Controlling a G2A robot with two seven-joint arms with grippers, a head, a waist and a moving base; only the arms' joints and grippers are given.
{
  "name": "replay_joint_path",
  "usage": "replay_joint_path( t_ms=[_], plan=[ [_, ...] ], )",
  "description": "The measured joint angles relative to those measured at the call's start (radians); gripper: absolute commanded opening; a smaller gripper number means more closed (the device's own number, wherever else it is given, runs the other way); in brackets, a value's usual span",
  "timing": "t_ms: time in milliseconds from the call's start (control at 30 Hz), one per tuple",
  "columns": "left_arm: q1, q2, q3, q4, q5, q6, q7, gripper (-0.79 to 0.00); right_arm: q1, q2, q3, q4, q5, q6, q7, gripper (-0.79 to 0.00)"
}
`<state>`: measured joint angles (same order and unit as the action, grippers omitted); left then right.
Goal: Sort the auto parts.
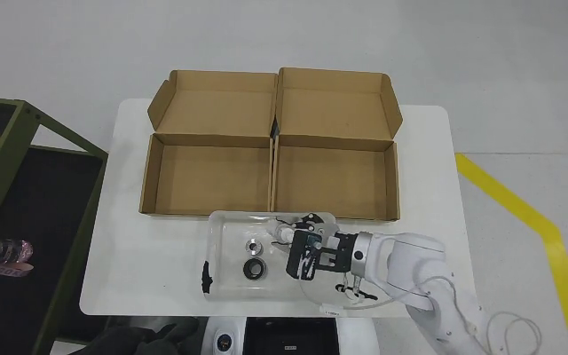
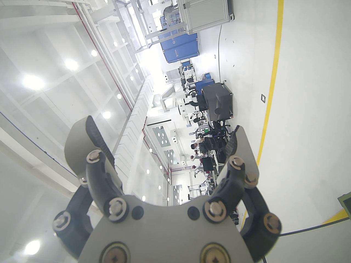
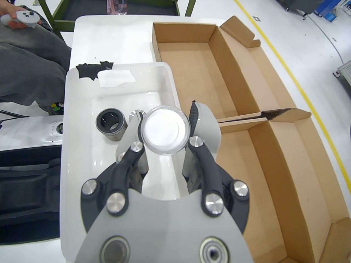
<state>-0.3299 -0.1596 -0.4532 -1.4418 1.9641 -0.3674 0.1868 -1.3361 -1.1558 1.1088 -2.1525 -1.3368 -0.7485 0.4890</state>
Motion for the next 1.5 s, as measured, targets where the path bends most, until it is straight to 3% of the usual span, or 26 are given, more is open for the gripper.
replay_joint_path(
  t_ms=[467,867,1133,1500],
  plan=[
    [0.0,0.0,0.0,0.0,0.0,0.0,0.0,0.0,0.027,-0.001,0.036,0.016,-0.074,0.116,-0.235,-0.785],
    [0.0,0.0,0.0,0.0,0.0,0.0,0.0,0.0,0.028,0.0,0.085,0.052,-0.097,0.218,-0.349,-0.785],
    [0.0,0.0,0.0,0.0,0.0,0.0,0.0,0.0,0.055,-0.004,0.084,0.136,-0.05,0.23,-0.358,-0.785],
    [0.0,0.0,0.0,0.0,0.0,0.0,0.0,0.0,0.179,-0.02,0.035,0.303,0.071,0.213,-0.26,-0.785]
  ],
)
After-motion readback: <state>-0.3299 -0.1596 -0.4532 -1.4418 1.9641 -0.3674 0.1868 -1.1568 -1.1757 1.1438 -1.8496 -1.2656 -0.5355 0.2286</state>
